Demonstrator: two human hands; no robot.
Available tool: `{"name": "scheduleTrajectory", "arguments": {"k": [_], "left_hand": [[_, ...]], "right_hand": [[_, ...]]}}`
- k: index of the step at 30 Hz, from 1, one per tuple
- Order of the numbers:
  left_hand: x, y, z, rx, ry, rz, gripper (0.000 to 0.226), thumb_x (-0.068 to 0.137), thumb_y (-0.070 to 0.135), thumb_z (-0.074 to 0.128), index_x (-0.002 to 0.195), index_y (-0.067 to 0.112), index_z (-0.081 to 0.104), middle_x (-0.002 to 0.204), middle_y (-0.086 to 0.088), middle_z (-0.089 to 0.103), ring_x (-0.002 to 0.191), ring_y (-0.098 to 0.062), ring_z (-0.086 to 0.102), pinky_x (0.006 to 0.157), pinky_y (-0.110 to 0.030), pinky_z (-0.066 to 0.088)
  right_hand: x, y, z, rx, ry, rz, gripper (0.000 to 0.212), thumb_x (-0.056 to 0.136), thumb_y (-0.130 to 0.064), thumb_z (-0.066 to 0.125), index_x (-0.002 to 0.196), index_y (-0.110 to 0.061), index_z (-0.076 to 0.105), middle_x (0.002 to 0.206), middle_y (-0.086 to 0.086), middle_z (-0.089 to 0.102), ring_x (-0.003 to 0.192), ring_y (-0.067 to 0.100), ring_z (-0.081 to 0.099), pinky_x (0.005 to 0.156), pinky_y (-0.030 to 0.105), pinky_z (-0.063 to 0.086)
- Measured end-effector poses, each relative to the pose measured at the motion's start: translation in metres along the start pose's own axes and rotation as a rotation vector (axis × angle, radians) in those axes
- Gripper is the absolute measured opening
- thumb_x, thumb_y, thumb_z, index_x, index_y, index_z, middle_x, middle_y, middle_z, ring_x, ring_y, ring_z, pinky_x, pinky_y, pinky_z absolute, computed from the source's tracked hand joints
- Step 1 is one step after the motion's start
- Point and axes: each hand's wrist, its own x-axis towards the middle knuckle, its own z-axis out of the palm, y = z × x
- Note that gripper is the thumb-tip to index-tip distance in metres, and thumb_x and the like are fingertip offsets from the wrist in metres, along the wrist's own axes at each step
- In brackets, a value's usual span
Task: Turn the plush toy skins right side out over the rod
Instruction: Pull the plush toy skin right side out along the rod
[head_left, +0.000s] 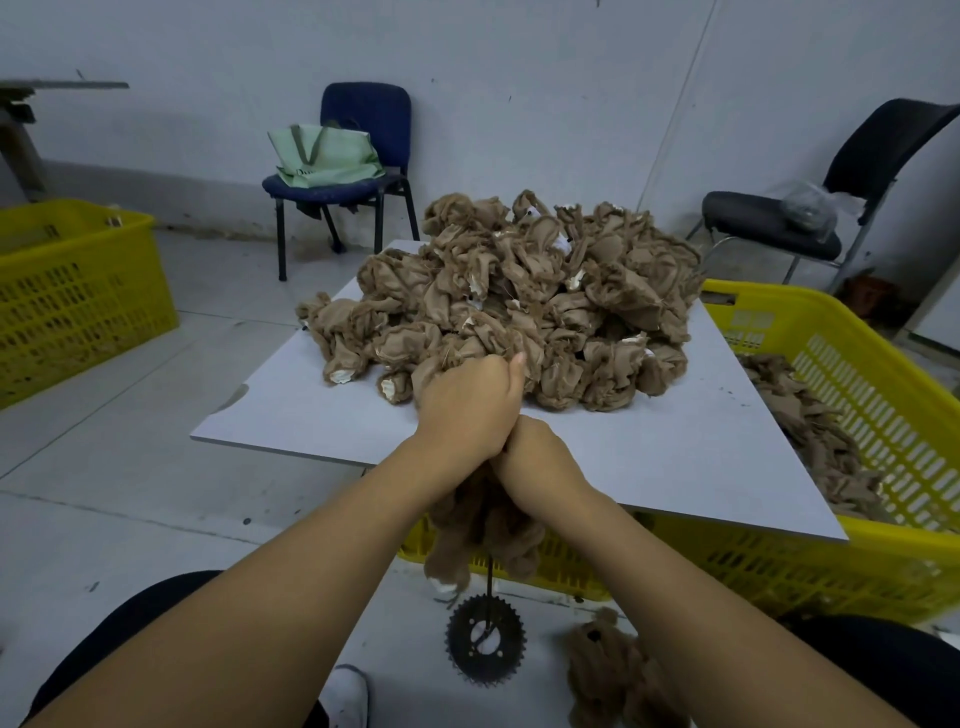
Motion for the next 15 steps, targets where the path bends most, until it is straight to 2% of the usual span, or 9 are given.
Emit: {"name": "scheduleTrajectory", "arguments": {"k": [4,8,11,15], "left_hand": [[-0.001,-0.001,0.005,-0.155,-0.027,-0.014,0.058,0.107,0.035,0.040,0.054,0.015,0.035,0.049,0.000,0.037,0.046,-0.019,0.036,0.052,-0.034,0.022],[0.004,-0.004,0.007,-0.309,-0.093,-0.019,0.060,0.101,0.032,0.054,0.048,0.018,0.029,0.043,0.003,0.029,0.044,-0.018,0.030,0.051,-0.032,0.025],[0.007,-0.004,0.004,-0.475,-0.014,0.035,0.060,0.097,0.028,0.062,0.048,0.021,0.027,0.042,0.007,0.026,0.043,-0.014,0.028,0.053,-0.034,0.030],[-0.001,0.004,0.004,-0.540,0.128,0.136,0.059,0.096,0.030,0.065,0.053,0.021,0.027,0.047,0.005,0.027,0.045,-0.012,0.030,0.051,-0.042,0.035]], "right_hand": [[0.003,0.001,-0.009,-0.015,-0.047,-0.037,0.013,0.101,-0.015,0.048,0.091,-0.014,0.056,0.087,0.001,0.053,0.084,0.020,0.055,0.070,0.032,0.038],[0.001,0.001,-0.012,0.071,0.095,-0.037,0.011,0.096,-0.012,0.051,0.098,-0.011,0.062,0.087,0.007,0.063,0.081,0.026,0.061,0.061,0.034,0.041],[0.002,-0.001,-0.012,0.075,0.170,-0.023,0.009,0.093,-0.014,0.053,0.087,-0.017,0.058,0.080,0.004,0.060,0.072,0.022,0.059,0.054,0.032,0.036],[0.012,0.003,-0.016,0.031,0.275,-0.015,0.036,0.093,-0.014,0.055,0.066,-0.033,0.041,0.064,-0.009,0.050,0.059,0.007,0.049,0.048,0.026,0.027]]}}
